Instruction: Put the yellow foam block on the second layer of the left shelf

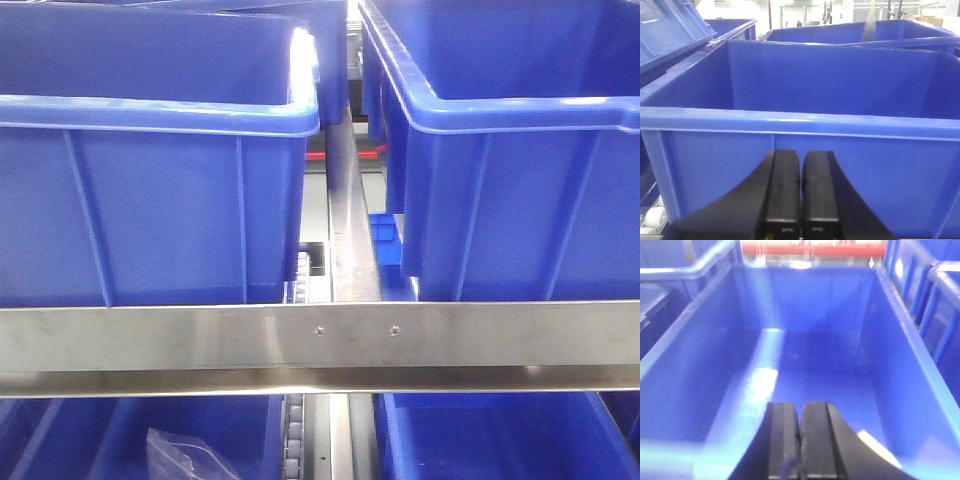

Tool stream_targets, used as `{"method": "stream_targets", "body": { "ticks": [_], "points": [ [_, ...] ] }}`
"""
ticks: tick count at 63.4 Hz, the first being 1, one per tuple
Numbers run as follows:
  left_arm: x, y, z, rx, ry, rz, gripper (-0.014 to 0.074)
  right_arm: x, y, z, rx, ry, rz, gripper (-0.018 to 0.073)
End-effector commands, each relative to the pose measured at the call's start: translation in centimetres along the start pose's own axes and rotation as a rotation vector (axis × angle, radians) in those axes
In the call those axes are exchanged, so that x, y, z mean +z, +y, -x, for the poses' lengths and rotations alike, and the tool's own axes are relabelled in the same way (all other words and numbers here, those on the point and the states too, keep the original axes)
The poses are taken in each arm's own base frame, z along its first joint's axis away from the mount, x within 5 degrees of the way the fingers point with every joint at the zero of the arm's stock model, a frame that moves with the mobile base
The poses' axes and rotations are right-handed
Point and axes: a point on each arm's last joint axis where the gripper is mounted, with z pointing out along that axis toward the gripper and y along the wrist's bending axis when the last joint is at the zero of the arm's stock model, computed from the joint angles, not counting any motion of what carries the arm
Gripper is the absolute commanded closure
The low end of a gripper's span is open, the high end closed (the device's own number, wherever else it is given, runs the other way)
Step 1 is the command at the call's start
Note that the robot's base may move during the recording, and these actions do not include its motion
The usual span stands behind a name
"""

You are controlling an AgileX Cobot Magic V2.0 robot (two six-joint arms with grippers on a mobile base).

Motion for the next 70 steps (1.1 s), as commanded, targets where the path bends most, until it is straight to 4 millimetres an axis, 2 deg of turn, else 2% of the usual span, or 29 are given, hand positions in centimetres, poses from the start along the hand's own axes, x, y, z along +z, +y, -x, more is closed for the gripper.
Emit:
{"method": "stream_targets", "body": {
  "ticks": [1,7,12,50,60,70],
  "points": [
    [-0.1,0.0,-0.1,-0.009,-0.071,-0.008,0.0472,-1.1,-0.1,0.5,-0.003,-0.126,-0.001,0.0505],
    [-0.1,0.0,-0.1,-0.009,-0.071,-0.008,0.0472,-2.1,-0.1,-0.4,-0.002,-0.143,0.001,0.0505],
    [-0.1,0.0,-0.1,-0.009,-0.071,-0.008,0.0472,-2.5,-0.1,-0.4,-0.002,-0.165,0.003,0.0505],
    [-0.1,0.0,-0.1,-0.009,-0.071,-0.008,0.0472,-2.4,-0.1,-0.4,-0.002,-0.16,0.003,0.0505],
    [-0.1,0.0,-0.1,-0.009,-0.071,-0.008,0.0472,-2.3,-0.2,-1.2,-0.002,-0.141,0.001,0.0505],
    [-0.1,0.0,-0.1,-0.009,-0.071,-0.008,0.0472,-2.8,-0.3,-2.8,-0.004,-0.138,0.0,0.0505]
  ]
}}
